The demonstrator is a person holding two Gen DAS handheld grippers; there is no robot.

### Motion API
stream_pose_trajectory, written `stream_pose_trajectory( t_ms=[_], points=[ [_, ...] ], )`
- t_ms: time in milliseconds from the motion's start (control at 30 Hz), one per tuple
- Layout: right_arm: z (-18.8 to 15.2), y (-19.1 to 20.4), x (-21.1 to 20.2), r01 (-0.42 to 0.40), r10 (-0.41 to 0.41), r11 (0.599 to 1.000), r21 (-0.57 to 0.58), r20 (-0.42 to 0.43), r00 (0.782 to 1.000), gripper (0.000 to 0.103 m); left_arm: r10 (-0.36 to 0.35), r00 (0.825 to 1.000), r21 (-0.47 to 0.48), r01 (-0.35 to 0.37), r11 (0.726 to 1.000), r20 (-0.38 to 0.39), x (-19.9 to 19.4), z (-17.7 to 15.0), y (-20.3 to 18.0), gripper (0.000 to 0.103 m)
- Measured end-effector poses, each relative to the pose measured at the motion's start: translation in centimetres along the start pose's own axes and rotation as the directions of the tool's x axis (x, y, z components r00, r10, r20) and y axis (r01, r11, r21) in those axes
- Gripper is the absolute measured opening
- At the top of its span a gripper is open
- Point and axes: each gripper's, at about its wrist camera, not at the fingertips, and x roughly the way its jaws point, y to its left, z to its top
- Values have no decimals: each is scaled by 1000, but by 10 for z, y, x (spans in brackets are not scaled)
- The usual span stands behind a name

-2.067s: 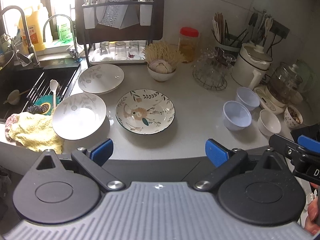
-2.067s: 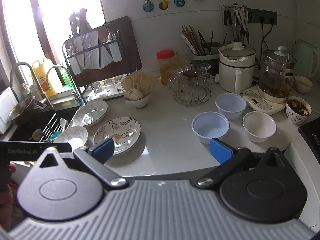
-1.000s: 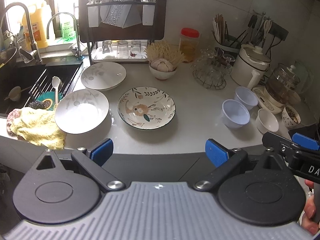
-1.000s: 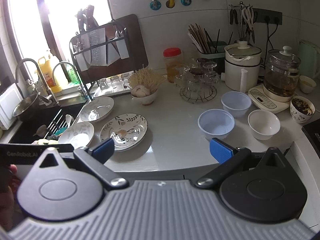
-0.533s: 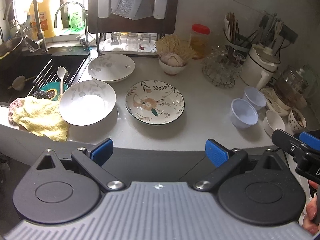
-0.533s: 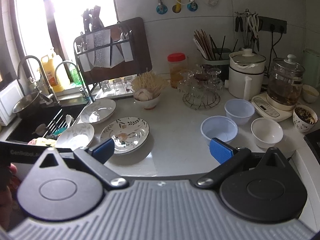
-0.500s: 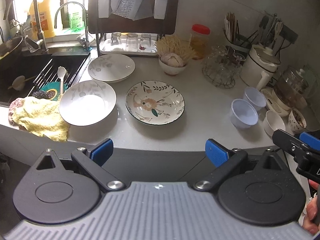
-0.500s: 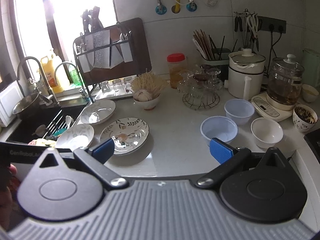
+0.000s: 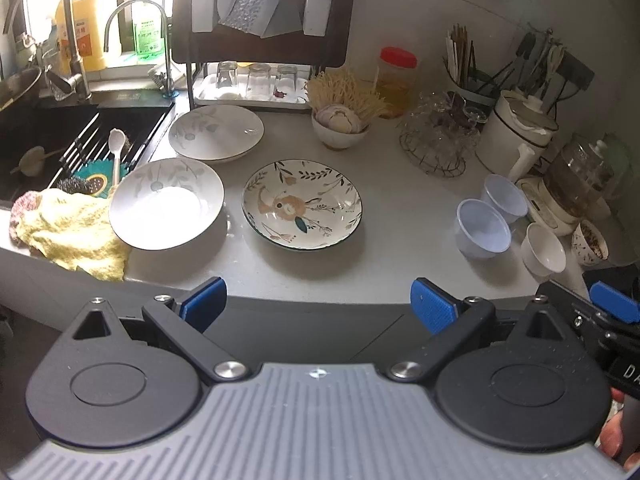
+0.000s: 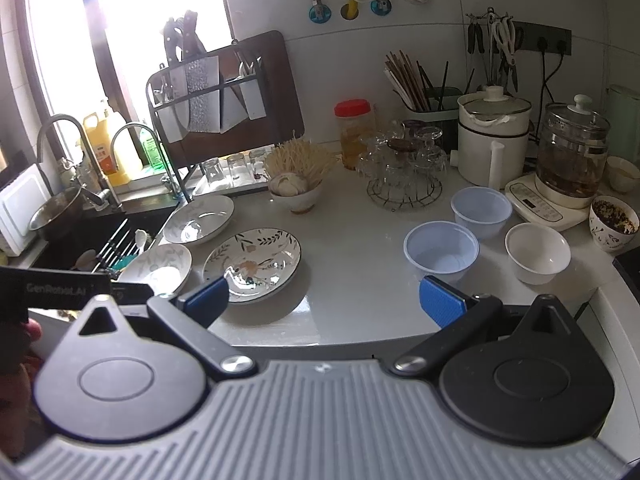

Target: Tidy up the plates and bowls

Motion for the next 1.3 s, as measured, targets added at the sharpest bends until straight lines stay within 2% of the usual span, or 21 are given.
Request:
stream_pose_trajectory(
  t_ms=[333,633,1300],
  points=[
    [2,2,9,-27,27,1000,-1,-12,1000,103,-1,1000,-70,0,998,-15,8,-1,16,100],
    [12,19,32,-21,21,1000,16,-10,1000,103,-34,999,-74,33,997,-15,29,23,40,100],
    [21,110,112,-86,91,994,64,-75,993,101,-64,996,-101,58,993,-61,83,86,157,100]
  ],
)
